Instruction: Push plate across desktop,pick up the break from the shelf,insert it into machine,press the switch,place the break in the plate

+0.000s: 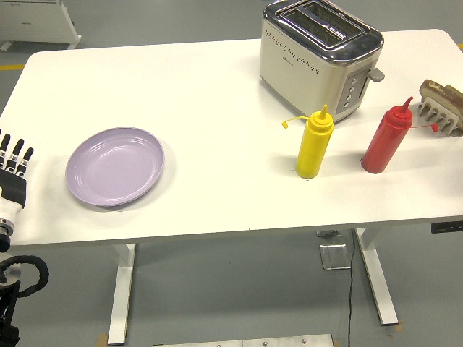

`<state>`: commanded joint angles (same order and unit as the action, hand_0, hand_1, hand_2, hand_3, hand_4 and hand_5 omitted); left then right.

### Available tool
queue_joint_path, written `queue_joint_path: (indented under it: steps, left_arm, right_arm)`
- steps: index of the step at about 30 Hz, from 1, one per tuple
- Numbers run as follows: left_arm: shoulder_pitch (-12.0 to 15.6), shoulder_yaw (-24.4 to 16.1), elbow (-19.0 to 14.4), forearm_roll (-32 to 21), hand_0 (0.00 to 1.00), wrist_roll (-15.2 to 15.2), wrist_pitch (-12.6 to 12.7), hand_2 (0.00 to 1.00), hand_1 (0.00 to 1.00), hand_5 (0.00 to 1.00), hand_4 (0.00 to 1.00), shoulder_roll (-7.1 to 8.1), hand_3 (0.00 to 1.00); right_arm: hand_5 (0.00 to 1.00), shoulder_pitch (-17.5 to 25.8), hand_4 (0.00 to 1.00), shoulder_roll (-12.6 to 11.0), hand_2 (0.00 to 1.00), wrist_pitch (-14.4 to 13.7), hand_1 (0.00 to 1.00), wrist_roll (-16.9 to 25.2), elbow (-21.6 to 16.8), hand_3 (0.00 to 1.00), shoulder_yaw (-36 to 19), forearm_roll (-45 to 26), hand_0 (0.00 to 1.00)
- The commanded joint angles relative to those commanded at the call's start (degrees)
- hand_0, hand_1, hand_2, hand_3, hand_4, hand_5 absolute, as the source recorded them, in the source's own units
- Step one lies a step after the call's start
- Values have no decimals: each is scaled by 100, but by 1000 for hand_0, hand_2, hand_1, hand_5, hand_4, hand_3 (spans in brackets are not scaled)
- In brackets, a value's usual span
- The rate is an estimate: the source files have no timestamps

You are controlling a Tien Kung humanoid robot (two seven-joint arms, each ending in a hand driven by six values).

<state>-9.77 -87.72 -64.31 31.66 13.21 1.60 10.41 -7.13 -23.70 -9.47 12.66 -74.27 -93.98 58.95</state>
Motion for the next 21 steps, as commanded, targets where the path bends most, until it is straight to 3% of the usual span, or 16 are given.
queue_joint_path:
  steps: [8,9,21]
  left_arm:
    - [-230,284,347,2,927,112,-52,998,937,998,602,18,930]
    - [-249,321,379,0,922,119,-61,994,929,998,608,20,924]
    - [-478,724,633,-62,917,81,-244,982,922,998,629,29,921]
  right_arm:
    - [336,-29,656,-23,914,-35,898,-65,33,876,85,1029,946]
    - [297,-33,694,-28,921,-43,908,-78,38,885,99,1168,958]
    - [284,-143,723,-108,937,19,922,-397,161,910,252,2741,978]
